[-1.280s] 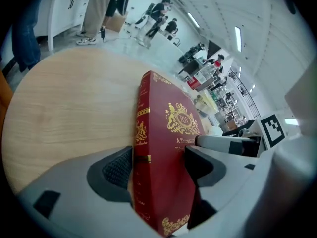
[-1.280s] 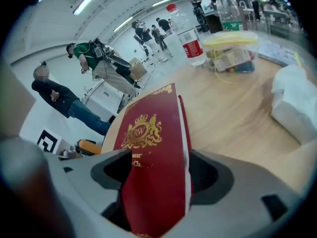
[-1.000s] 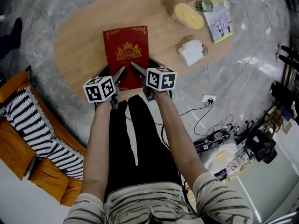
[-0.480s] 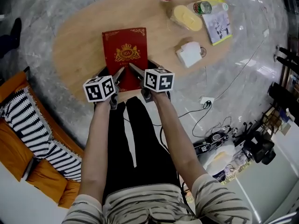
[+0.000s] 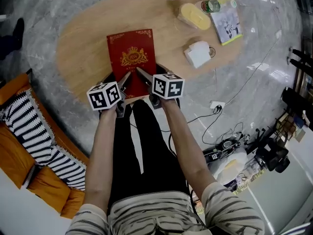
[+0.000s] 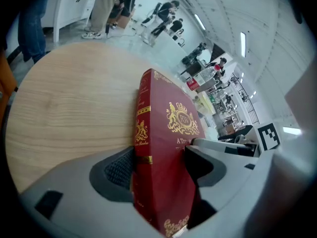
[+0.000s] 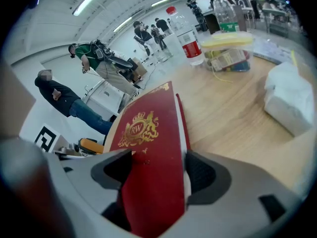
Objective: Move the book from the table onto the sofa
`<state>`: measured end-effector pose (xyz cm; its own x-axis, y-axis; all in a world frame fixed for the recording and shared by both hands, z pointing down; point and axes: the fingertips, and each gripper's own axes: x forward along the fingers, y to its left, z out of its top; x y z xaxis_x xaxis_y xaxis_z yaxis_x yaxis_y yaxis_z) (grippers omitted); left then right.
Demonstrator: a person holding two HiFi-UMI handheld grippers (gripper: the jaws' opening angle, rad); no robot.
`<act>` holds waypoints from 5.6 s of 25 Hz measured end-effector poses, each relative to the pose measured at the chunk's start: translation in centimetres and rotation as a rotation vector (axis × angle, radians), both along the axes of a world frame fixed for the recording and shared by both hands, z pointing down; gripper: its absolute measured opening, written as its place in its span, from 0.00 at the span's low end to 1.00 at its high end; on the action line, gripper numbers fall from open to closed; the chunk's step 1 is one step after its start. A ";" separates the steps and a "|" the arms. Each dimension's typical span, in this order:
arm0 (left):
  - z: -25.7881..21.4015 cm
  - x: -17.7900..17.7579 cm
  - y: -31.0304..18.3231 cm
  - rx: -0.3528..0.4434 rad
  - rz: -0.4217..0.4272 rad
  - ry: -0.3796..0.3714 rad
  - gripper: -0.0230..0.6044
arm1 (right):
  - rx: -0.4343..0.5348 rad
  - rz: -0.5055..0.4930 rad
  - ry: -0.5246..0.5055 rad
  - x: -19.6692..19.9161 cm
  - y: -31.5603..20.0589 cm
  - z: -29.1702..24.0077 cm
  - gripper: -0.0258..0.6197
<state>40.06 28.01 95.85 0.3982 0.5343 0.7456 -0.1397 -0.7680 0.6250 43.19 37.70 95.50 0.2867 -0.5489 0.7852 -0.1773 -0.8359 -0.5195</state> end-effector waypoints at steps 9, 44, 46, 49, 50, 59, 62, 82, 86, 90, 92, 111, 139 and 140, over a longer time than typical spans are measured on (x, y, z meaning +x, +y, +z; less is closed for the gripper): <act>-7.2 -0.8 -0.9 0.009 -0.030 0.065 0.55 | 0.003 -0.024 0.074 -0.5 -1.0 -7.4 0.58; -42.3 -3.1 -3.2 0.036 -0.140 0.307 0.54 | 0.012 -0.119 0.297 -2.2 -3.9 -43.0 0.58; -44.0 -2.8 -3.0 0.052 -0.135 0.327 0.54 | 0.020 -0.110 0.317 -1.9 -3.5 -44.7 0.58; -46.5 -2.8 -3.0 0.080 -0.125 0.361 0.54 | 0.043 -0.093 0.347 -1.9 -3.3 -47.2 0.58; -47.5 -2.8 -3.0 0.084 -0.124 0.377 0.54 | 0.048 -0.091 0.363 -2.0 -3.3 -48.1 0.58; -56.0 -3.8 -2.5 0.122 -0.162 0.540 0.54 | 0.082 -0.123 0.520 -2.9 -3.0 -56.9 0.58; -58.2 -4.3 -3.2 0.141 -0.180 0.575 0.54 | 0.102 -0.136 0.551 -3.2 -3.7 -59.0 0.58; -60.5 -15.7 -19.0 0.319 -0.696 0.572 0.54 | 0.277 -0.655 0.552 -10.7 -22.9 -61.3 0.58; -61.5 -20.9 -23.5 0.377 -0.861 0.560 0.54 | 0.333 -0.821 0.542 -14.9 -28.9 -62.4 0.58; -60.8 -29.1 -29.6 0.426 -1.017 0.539 0.54 | 0.382 -0.978 0.525 -22.6 -36.5 -61.7 0.58; -61.0 -33.2 -31.8 0.449 -1.102 0.531 0.54 | 0.405 -1.064 0.521 -26.4 -39.4 -62.0 0.58; -59.7 -61.3 -44.7 0.551 -1.540 0.432 0.54 | 0.509 -1.509 0.449 -54.7 -56.9 -60.8 0.58; -53.3 -62.5 -64.2 0.532 -1.750 0.254 0.54 | 0.475 -1.728 0.287 -56.7 -78.5 -53.6 0.58; -52.9 -62.5 -64.7 0.527 -1.753 0.247 0.54 | 0.470 -1.731 0.280 -56.7 -79.1 -53.2 0.58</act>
<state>-22.40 -36.69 42.98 0.2855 -0.8031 0.5230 -0.8497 0.0403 0.5258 -13.52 -41.42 42.31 -0.7038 -0.4749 0.5283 -0.7050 0.5586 -0.4370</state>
